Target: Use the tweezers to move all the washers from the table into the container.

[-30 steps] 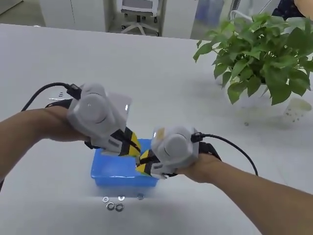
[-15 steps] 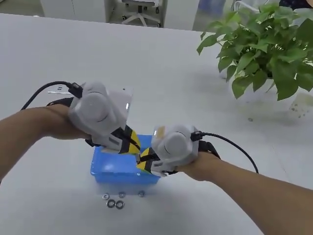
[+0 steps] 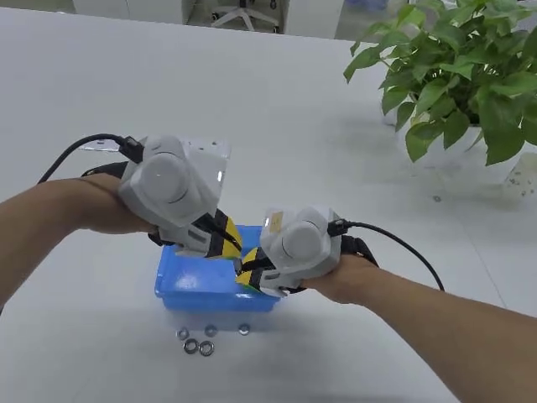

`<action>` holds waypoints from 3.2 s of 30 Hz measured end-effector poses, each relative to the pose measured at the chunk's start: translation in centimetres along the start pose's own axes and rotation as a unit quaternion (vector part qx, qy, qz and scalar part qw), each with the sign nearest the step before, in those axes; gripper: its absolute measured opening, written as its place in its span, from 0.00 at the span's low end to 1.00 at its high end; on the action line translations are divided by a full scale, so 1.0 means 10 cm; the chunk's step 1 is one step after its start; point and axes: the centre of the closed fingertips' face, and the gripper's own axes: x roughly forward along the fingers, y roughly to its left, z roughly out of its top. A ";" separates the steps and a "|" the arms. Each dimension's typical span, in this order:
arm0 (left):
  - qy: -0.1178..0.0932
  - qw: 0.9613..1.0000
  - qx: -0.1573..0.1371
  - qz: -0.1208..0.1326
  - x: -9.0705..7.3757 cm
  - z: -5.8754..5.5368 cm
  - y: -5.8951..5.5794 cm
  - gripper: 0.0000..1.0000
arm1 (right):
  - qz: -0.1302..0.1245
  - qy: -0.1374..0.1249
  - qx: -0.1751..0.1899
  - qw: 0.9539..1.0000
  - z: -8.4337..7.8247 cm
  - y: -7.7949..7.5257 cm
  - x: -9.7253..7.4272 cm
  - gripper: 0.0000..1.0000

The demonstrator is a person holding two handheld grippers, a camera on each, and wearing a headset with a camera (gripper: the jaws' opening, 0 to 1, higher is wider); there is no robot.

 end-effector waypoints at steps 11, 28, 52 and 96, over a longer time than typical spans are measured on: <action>0.001 1.000 0.001 -0.003 0.00 -0.01 -0.01 0.06 | 0.002 0.002 -0.004 1.000 -0.01 0.00 0.00 0.10; 0.004 1.000 0.012 0.001 -0.17 0.13 -0.05 0.06 | -0.009 -0.010 -0.008 1.000 0.14 0.03 -0.15 0.10; 0.016 1.000 0.024 0.006 -0.43 0.33 -0.32 0.06 | -0.023 -0.033 -0.021 0.999 0.40 0.29 -0.37 0.10; 0.026 0.999 0.016 -0.030 -0.15 0.18 -0.73 0.06 | -0.003 -0.017 -0.007 1.000 0.07 0.73 -0.25 0.10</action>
